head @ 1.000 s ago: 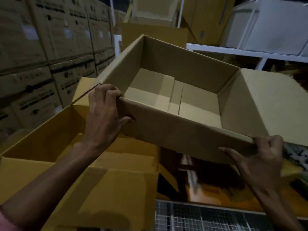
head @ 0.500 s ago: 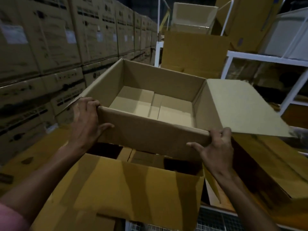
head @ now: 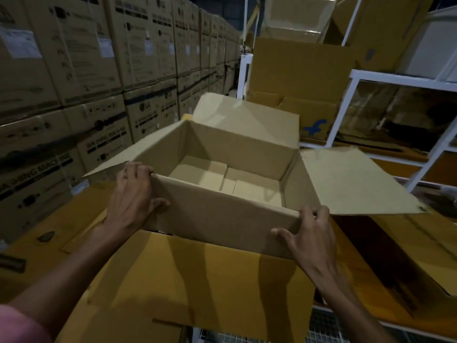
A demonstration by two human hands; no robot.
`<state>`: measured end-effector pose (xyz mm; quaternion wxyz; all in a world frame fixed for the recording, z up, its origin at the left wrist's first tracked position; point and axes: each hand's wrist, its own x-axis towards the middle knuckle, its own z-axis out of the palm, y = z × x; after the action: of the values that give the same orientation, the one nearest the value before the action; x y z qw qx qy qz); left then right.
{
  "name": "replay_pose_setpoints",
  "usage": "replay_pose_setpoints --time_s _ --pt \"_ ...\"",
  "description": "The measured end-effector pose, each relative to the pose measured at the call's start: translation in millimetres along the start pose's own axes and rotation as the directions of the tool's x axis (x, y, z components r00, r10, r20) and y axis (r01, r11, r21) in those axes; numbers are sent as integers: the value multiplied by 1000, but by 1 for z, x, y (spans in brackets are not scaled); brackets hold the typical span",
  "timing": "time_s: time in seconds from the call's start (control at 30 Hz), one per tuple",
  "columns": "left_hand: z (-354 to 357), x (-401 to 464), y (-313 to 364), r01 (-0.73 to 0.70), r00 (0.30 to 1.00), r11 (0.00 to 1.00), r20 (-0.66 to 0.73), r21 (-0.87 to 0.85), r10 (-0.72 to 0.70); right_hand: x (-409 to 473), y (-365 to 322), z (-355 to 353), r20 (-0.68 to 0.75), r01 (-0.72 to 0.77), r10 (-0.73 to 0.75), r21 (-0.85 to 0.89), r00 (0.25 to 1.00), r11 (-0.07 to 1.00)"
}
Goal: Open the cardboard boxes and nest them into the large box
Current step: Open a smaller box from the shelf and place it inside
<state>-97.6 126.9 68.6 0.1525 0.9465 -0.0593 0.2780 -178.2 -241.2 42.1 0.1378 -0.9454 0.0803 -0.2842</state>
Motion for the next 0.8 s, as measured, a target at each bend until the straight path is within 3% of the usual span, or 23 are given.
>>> replay_pose_setpoints --time_s 0.17,0.43,0.6,0.8 --pt "8 15 5 4 994 999 105 38 -8 18 2 3 158 -83 90 -51 983 995" --pt "24 39 0 33 974 999 225 -10 -30 50 1 -4 253 -115 130 -73 959 991" --pt "25 58 1 155 959 984 252 -87 -129 72 3 -17 319 -101 40 178 947 979" --pt "22 73 11 162 971 982 194 -98 -141 78 12 -21 249 -159 63 389 966 907"
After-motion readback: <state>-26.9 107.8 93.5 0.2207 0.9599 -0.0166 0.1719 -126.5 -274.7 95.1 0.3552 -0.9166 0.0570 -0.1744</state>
